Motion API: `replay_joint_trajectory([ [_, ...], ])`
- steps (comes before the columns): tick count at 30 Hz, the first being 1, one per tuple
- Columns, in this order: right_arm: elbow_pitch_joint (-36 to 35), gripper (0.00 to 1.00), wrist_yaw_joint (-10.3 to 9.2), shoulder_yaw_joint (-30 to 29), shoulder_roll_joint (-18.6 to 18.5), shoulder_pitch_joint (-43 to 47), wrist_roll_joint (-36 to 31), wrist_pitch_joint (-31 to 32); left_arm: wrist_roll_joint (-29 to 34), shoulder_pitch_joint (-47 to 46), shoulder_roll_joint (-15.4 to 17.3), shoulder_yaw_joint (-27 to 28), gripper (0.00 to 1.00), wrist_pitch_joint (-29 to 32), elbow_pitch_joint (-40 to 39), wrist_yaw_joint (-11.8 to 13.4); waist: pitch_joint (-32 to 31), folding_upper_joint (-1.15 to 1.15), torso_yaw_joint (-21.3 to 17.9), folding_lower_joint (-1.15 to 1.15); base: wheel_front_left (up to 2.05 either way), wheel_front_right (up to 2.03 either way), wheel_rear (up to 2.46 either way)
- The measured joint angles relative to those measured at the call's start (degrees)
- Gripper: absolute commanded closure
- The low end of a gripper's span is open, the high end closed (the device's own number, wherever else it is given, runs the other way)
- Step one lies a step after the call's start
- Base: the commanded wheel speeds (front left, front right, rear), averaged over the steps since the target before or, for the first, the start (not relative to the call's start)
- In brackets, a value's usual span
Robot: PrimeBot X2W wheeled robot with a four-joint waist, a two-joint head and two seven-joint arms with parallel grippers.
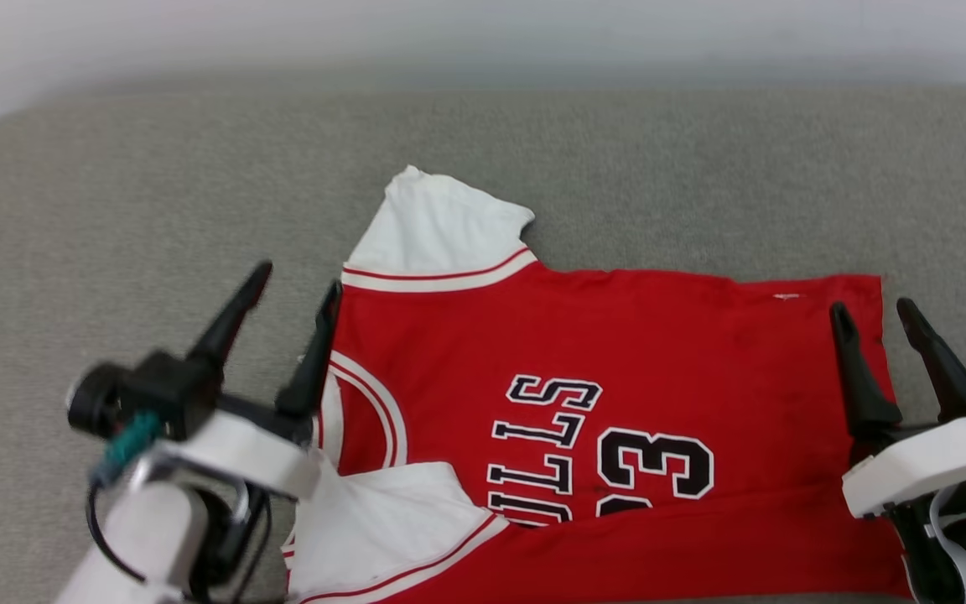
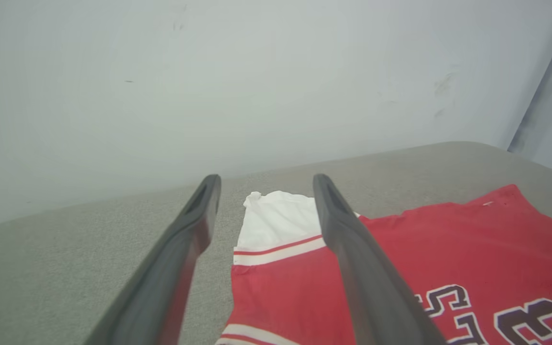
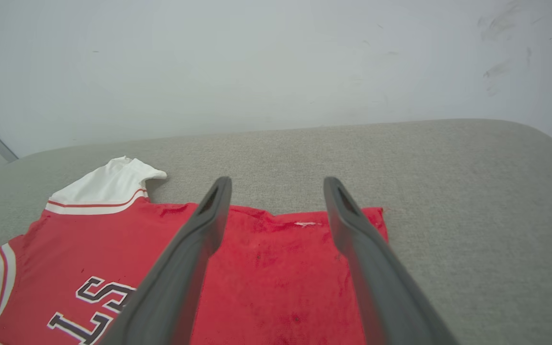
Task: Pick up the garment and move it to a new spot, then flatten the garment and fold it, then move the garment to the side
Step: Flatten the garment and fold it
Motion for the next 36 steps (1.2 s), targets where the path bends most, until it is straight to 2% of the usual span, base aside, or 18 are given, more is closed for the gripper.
replay_joint_trajectory([
  [4,-1.15,0.0,0.0,0.64,0.9,-1.43,-0.89,-0.26,-0.54,-9.18,3.3,-1.51,0.0,6.03,3.26,-4.23,3.67,0.0,-1.56,0.0,0.0,0.0,0.0],
  [6,-1.56,0.0,-0.01,1.03,1.53,-2.64,-1.03,-0.71,-1.64,-17.02,5.99,-3.42,0.0,11.88,5.71,-6.01,6.4,0.0,-2.87,0.01,0.0,0.0,0.0],
  [13,-2.24,0.0,0.0,3.14,2.67,-6.05,-1.11,-2.04,-9.46,-33.44,13.48,-10.78,0.0,27.47,10.66,-6.78,12.37,0.0,-6.55,0.01,0.0,0.0,0.0],
  [19,-1.72,0.0,0.0,4.49,3.37,-7.31,-0.74,-3.42,-17.8,-42.44,19.33,-16.5,0.0,39.5,15.35,-6.78,16.37,0.0,-10.17,0.01,0.0,0.0,0.0],
  [24,-0.77,0.0,0.0,5.05,3.63,-7.81,-0.62,-4.39,-20.76,-45.87,21.64,-18.81,0.0,44.69,19.31,-6.78,18.94,0.0,-12.52,0.01,0.0,0.0,0.0],
  [32,0.24,0.0,0.0,5.81,3.81,-8.44,-0.32,-5.21,-21.81,-48.09,20.45,-18.55,0.0,45.04,27.46,-6.24,20.72,0.0,-14.57,0.01,0.0,0.0,0.0],
  [33,0.43,0.0,0.0,5.75,3.82,-8.45,-0.32,-5.38,-21.82,-48.15,20.14,-18.7,0.15,45.08,28.03,-6.25,20.68,0.0,-14.61,0.0,0.0,0.0,0.0],
  [34,0.56,0.0,0.0,5.7,3.82,-8.45,-0.33,-5.38,-21.96,-48.14,19.84,-19.01,0.65,45.2,28.5,-6.25,20.58,0.0,-14.6,0.0,0.0,0.0,0.0],
  [35,0.67,0.0,0.0,5.67,3.83,-8.45,-0.35,-5.39,-22.24,-48.15,19.67,-19.33,1.0,45.33,28.74,-6.26,20.47,0.0,-14.56,0.0,0.0,0.0,0.0],
  [36,0.8,0.0,0.0,5.64,3.83,-8.45,-0.36,-5.39,-22.51,-48.14,19.38,-19.56,1.0,45.33,28.98,-6.3,20.33,0.0,-14.49,0.0,0.0,0.0,0.0],
])
